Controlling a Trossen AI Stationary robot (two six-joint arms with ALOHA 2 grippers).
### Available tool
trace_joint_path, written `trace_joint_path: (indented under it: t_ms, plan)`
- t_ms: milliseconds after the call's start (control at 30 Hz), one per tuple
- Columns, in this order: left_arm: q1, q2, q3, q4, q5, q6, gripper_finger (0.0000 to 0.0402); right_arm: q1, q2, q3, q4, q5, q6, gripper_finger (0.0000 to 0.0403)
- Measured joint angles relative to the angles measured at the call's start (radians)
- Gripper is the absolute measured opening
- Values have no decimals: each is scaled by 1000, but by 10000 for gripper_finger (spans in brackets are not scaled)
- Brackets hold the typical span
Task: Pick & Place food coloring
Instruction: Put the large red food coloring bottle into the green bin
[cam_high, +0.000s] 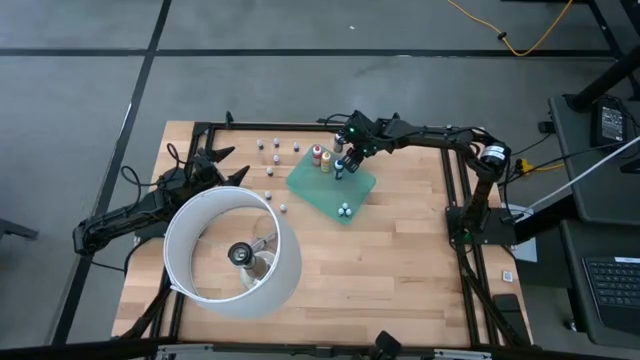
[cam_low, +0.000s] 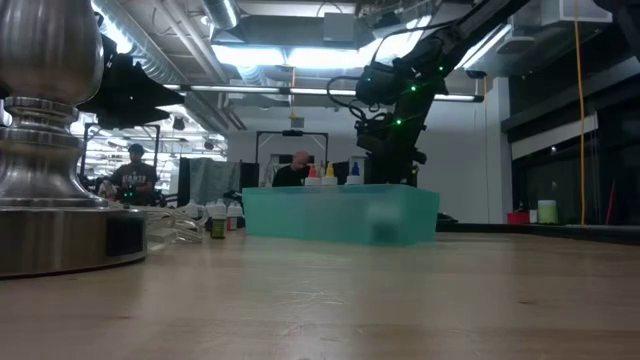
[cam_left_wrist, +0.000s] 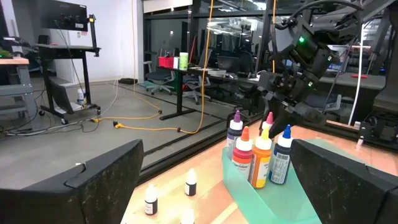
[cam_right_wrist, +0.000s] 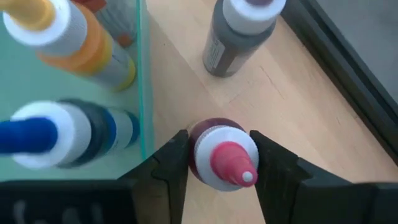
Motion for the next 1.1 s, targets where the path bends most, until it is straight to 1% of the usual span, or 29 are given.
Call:
trace_joint_path:
  t_ms: [233,500,633,767,900,1100]
  plan:
    - [0,0,0,0,0,0,400,0,-48,0,-76,27,-8,145]
    - [0,0,0,0,0,0,400,4,-178,0,-183,44,-31,146]
    - [0,0,0,0,0,0,400,28,-245,0,-236,47,-35,146]
    - [0,0,0,0,0,0,400,76,-296,0,-264,46,-44,146]
    - [0,0,0,0,0,0,400,133,-307,0,-244,45,-32,145]
    - [0,0,0,0,0,0,400,180,-250,0,-189,29,-31,147]
